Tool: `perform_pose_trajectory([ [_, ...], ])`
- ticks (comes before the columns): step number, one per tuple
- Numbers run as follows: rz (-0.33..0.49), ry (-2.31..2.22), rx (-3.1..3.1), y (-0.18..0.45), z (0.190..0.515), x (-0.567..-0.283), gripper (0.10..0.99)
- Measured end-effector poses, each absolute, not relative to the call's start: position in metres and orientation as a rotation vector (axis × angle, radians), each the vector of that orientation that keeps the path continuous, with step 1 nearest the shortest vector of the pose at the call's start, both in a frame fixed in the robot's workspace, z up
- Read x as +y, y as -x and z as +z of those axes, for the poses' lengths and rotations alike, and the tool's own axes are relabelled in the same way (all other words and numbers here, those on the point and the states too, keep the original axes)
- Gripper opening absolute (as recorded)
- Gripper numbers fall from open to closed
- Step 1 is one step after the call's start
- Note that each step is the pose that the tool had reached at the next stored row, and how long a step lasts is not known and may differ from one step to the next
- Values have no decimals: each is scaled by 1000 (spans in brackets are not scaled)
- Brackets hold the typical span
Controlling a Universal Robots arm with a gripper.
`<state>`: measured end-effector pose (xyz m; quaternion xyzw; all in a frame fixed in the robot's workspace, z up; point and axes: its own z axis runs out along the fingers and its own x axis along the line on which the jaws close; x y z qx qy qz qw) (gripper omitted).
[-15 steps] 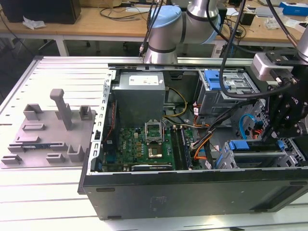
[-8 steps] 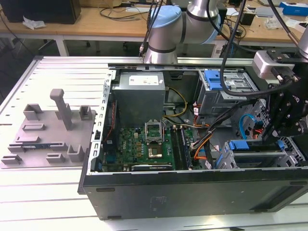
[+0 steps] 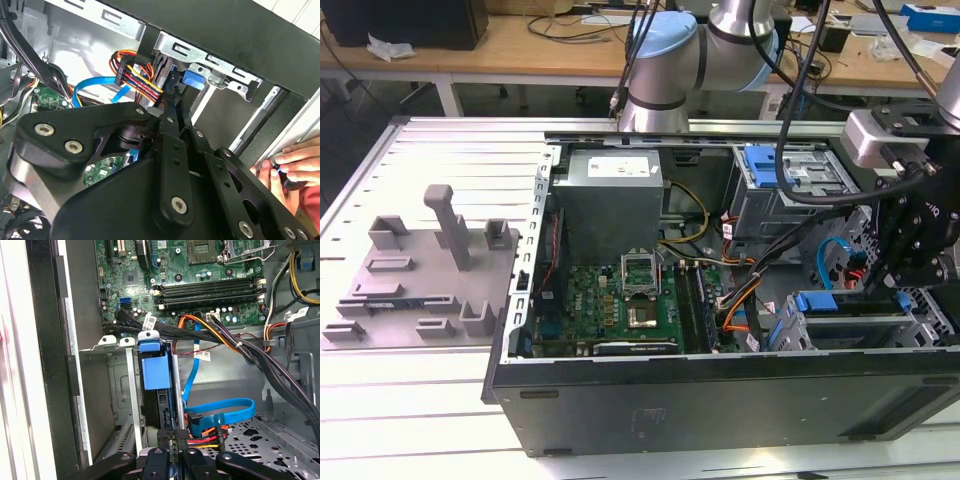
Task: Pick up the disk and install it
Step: 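Insert the first disk wire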
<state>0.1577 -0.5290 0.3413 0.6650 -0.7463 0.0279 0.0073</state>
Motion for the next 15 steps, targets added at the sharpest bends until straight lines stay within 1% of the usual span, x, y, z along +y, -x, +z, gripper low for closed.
perform_pose_trajectory([
  [15, 87, -2076, -2337, -158, 346, -529, 165],
])
